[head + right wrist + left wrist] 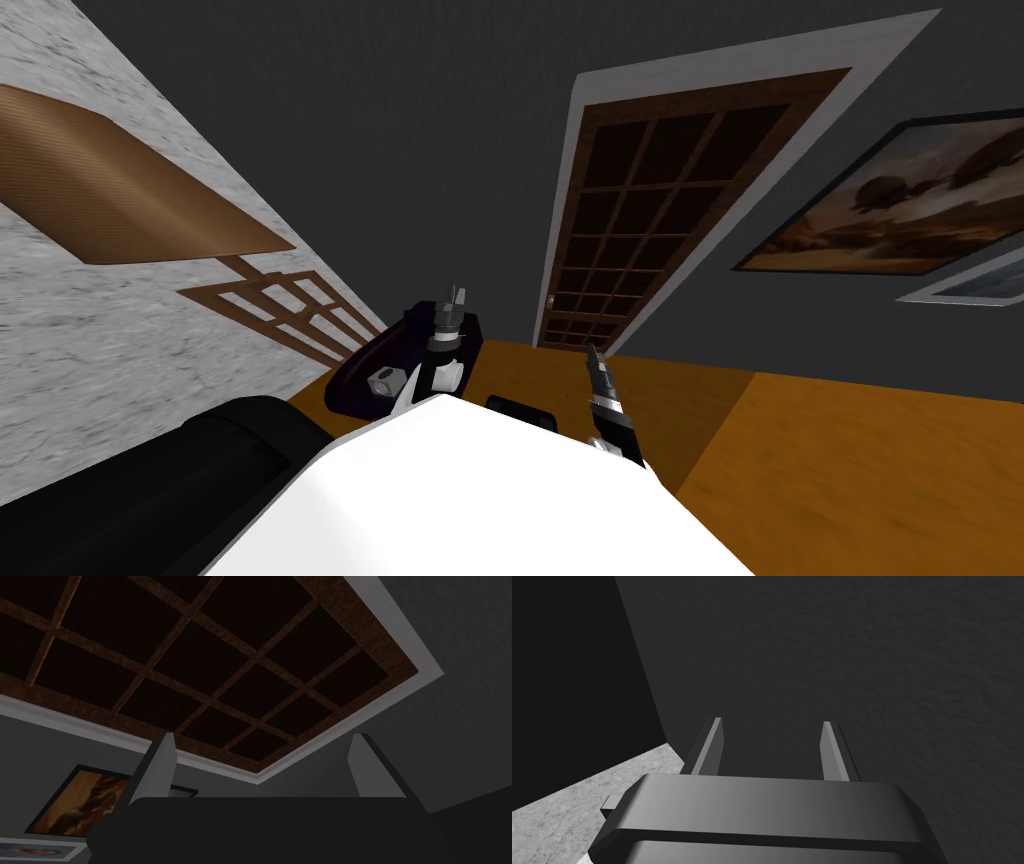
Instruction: Pull the door open
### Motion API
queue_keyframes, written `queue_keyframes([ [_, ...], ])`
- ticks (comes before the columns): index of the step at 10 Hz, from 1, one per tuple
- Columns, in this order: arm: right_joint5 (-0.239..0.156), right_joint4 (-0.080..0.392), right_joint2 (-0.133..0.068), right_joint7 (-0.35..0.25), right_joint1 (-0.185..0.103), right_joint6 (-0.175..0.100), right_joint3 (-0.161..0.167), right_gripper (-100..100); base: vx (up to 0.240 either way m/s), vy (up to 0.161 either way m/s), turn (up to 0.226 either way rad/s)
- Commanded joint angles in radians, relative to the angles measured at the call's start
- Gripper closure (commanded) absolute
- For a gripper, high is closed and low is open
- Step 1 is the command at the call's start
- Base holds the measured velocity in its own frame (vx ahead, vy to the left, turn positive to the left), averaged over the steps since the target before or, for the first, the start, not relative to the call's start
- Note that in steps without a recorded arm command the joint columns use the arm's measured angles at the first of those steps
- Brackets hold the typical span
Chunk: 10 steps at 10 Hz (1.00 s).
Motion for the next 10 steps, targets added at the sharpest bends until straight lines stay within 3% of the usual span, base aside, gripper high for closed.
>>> queue_keyframes([
  [1,-0.007,0.026,-0.004,0.044,-0.004,-0.011,0.006,-100,0.110,0.043,0.053],
  [10,-0.045,0.178,-0.021,0.270,-0.020,-0.076,0.042,-100,0.105,0.031,0.050],
])
